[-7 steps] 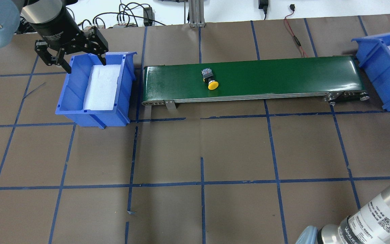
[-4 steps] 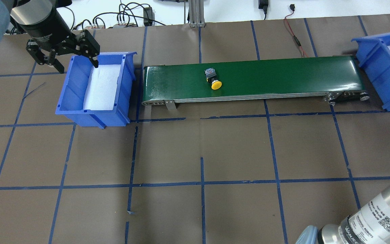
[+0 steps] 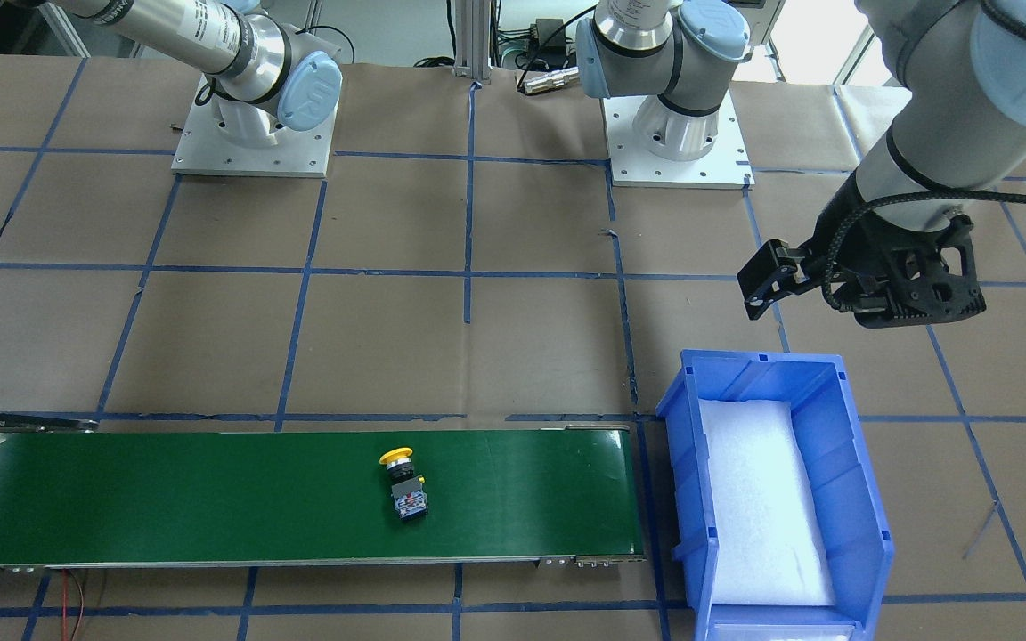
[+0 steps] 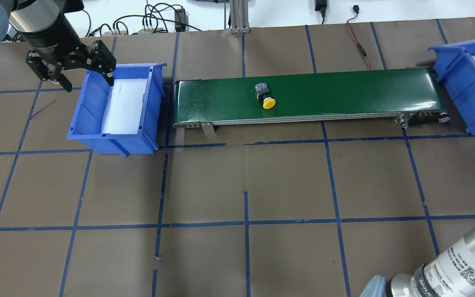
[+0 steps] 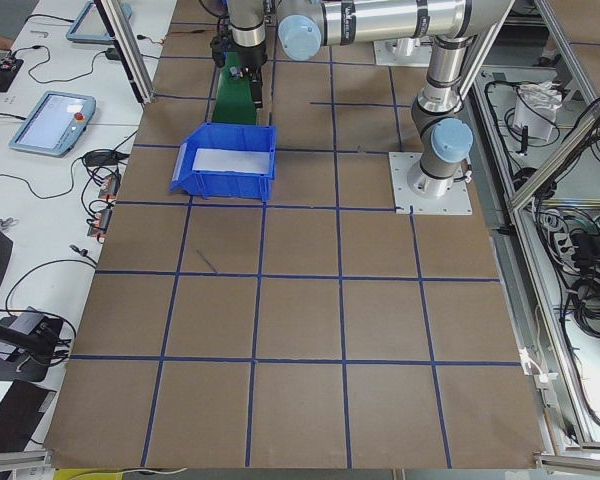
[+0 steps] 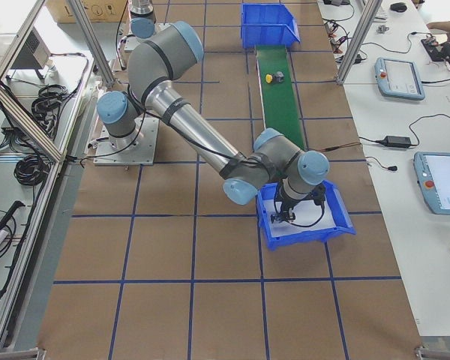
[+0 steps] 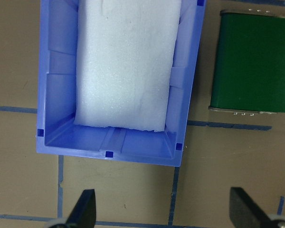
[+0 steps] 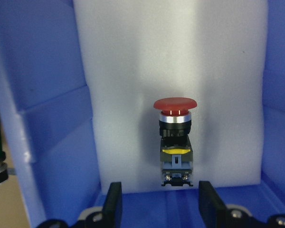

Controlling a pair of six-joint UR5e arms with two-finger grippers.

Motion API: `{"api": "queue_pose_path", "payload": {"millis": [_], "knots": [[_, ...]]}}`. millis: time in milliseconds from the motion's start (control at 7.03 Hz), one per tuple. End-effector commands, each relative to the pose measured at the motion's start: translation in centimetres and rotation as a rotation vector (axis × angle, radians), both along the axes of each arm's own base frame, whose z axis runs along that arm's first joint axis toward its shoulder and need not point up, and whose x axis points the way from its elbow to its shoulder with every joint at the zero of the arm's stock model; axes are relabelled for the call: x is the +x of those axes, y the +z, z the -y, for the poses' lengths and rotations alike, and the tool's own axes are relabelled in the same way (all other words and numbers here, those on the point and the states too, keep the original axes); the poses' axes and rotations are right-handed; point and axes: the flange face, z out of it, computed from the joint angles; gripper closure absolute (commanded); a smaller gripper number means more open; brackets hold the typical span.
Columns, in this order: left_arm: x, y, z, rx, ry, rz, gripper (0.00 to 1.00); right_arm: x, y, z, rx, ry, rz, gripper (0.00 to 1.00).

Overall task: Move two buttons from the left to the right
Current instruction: 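Raise left gripper while right gripper drops red button in far bin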

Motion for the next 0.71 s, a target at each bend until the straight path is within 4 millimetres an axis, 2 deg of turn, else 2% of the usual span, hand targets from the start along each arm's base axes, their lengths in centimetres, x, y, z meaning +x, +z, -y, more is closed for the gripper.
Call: {"api": "queue_pose_path", "payload": {"millis": [0,142,284,426,569], "knots": [[1.0,1.6,-0.7,0.002,-0.008,0.133,0.00,6.3,6.9,2.6,-0.022,0.077,-0.003,0.11],[-0.4,1.5,-0.7,-0.007,-0.019,0.073,0.00,9.6,8.4,3.4,-0.043,0.104,0.005,0.09],[-1.3,2.2,-1.1,-0.027,-0.021,0.026,0.00,14.2,10.0,4.3,-0.056,0.136,-0.006,0.08],[-1.6,3.0,-1.5,-0.044,-0.024,0.017,0.00,20.2,11.3,5.0,-0.059,0.173,-0.012,0.05],[-1.6,3.4,-1.7,-0.051,-0.025,0.017,0.00,24.9,10.9,5.5,-0.049,0.227,-0.001,0.04]]}}
